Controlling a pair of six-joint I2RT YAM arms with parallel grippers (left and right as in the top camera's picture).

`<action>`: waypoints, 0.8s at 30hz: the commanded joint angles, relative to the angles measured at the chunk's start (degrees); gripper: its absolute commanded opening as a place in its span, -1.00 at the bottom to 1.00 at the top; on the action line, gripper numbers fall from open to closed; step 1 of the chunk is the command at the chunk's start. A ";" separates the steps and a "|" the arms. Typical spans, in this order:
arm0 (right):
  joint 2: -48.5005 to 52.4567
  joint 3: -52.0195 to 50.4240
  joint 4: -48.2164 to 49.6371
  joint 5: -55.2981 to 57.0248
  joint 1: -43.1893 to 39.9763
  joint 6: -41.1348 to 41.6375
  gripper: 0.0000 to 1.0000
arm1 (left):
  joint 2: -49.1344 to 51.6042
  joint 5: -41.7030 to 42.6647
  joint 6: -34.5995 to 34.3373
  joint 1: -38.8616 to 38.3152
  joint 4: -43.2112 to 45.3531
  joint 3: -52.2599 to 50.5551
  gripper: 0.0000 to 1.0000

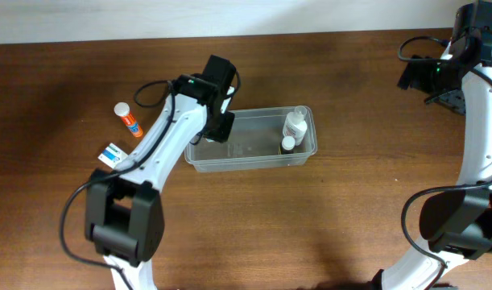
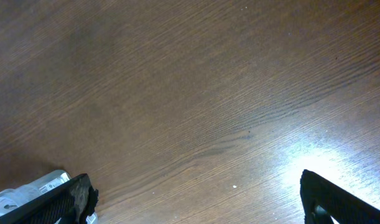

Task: Pack container
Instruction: 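Lower the gold-lidded jar into the container's left end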

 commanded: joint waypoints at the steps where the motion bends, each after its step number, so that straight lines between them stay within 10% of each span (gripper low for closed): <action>1: -1.64 1.05 0.00 0.52 -0.26 0.44 0.97 | 3.04 -0.13 -1.86 0.07 -0.15 0.92 -0.70; 24: -1.64 1.05 0.00 0.52 -0.26 0.44 0.97 | 8.00 0.24 -3.58 0.09 5.09 -4.94 -0.65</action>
